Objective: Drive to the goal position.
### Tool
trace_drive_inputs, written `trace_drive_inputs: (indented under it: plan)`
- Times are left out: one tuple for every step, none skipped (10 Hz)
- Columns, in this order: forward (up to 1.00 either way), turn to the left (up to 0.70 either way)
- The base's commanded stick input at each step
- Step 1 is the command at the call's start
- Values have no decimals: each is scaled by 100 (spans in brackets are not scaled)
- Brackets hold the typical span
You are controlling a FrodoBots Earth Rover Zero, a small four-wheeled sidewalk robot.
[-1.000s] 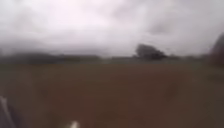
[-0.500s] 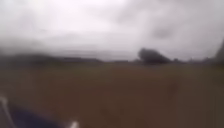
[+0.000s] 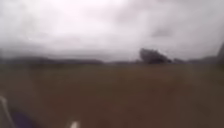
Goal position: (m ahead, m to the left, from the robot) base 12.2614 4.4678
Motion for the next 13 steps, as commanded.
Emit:
trace_drive_inputs:
  plan:
    - [70,0]
    - [70,0]
    - [70,0]
    - [70,0]
    - [70,0]
    - [70,0]
    - [70,0]
    - [70,0]
    - [70,0]
    - [70,0]
    - [70,0]
    - [70,0]
    - [70,0]
